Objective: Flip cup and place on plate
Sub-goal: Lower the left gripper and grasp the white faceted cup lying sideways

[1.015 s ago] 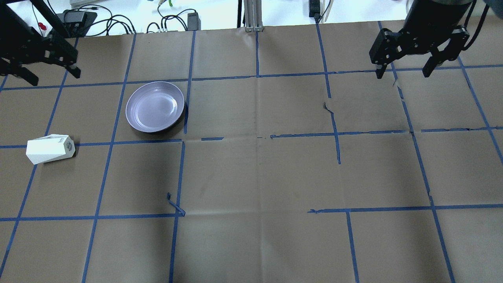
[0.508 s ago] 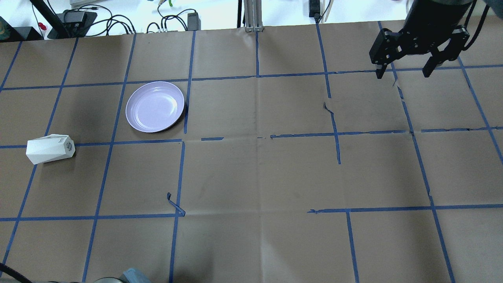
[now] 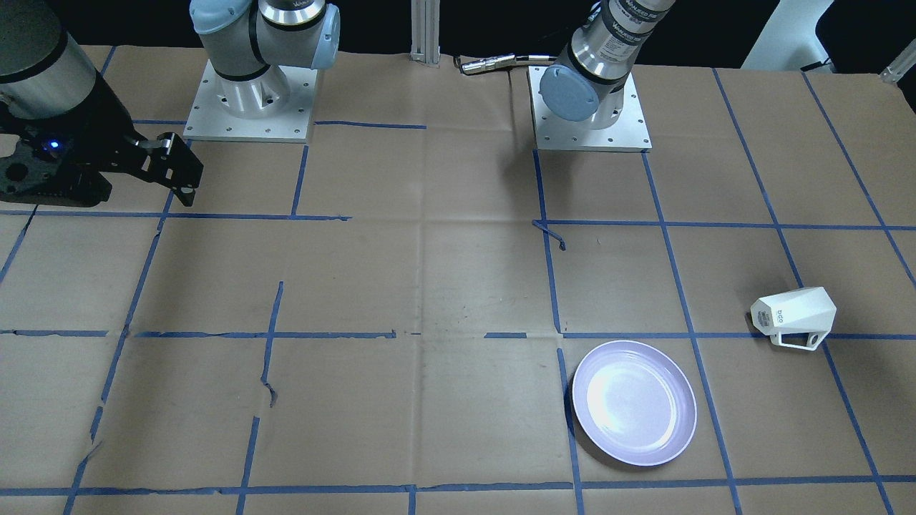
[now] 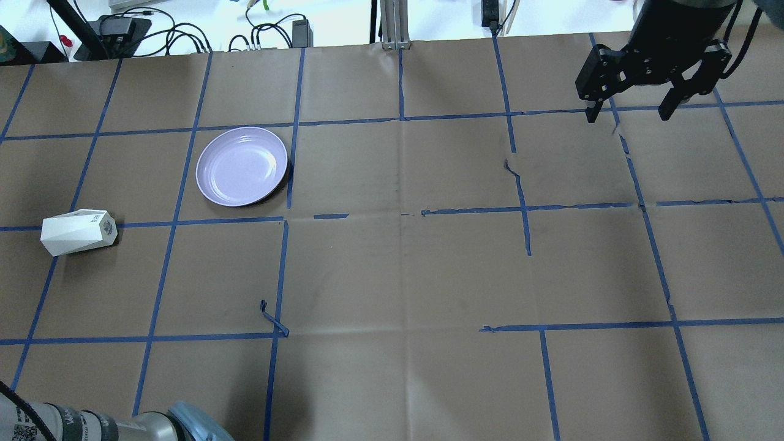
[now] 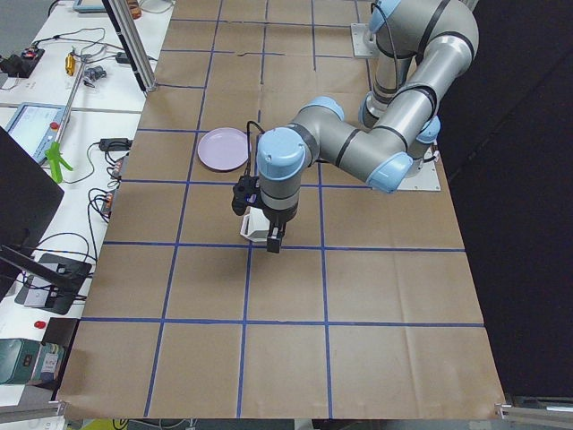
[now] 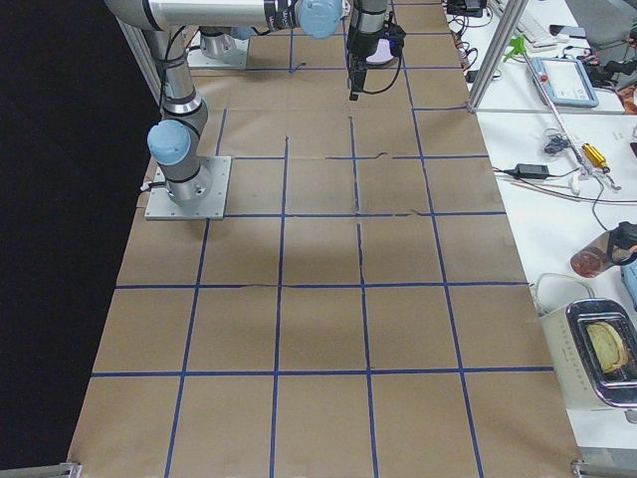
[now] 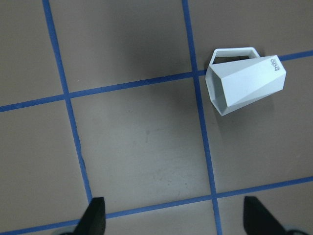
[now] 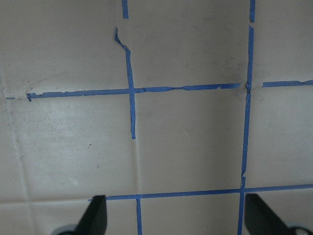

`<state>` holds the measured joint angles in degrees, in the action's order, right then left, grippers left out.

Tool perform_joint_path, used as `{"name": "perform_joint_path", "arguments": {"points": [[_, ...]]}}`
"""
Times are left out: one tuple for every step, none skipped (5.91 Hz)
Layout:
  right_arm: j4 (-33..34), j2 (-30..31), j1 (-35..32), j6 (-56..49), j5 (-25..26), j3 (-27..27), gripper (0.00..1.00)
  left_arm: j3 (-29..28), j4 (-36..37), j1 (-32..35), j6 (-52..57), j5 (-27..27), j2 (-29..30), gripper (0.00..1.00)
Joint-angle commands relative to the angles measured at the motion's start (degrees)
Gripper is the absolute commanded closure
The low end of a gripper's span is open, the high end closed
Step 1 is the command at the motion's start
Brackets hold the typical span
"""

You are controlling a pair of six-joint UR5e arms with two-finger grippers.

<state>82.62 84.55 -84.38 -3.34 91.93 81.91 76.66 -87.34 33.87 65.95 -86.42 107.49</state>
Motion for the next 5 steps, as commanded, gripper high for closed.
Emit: {"name": "perform_joint_path", "arguments": {"points": [[0.0, 0.0, 0.0, 0.0, 0.0, 0.0, 0.00, -0.5, -5.2, -3.3, -0.6, 11.2, 5.0, 0.00], [0.0, 0.0, 0.0, 0.0, 0.0, 0.0, 0.00, -0.6, -8.8, -5.4, -0.9, 19.2, 9.2, 0.00], [0.0, 0.0, 0.0, 0.0, -0.1, 0.0, 0.00, -1.2, -13.4, -6.7, -1.3, 27.0, 14.1, 0.00], [0.0, 0.0, 0.0, 0.0, -0.1, 0.0, 0.00, -1.4, -18.1, -7.6, -0.8, 34.0, 18.4, 0.00], [0.0, 0.0, 0.0, 0.0, 0.0, 0.0, 0.00, -1.7, -19.2, -7.6, 1.4, 35.4, 22.4, 0.00]]}}
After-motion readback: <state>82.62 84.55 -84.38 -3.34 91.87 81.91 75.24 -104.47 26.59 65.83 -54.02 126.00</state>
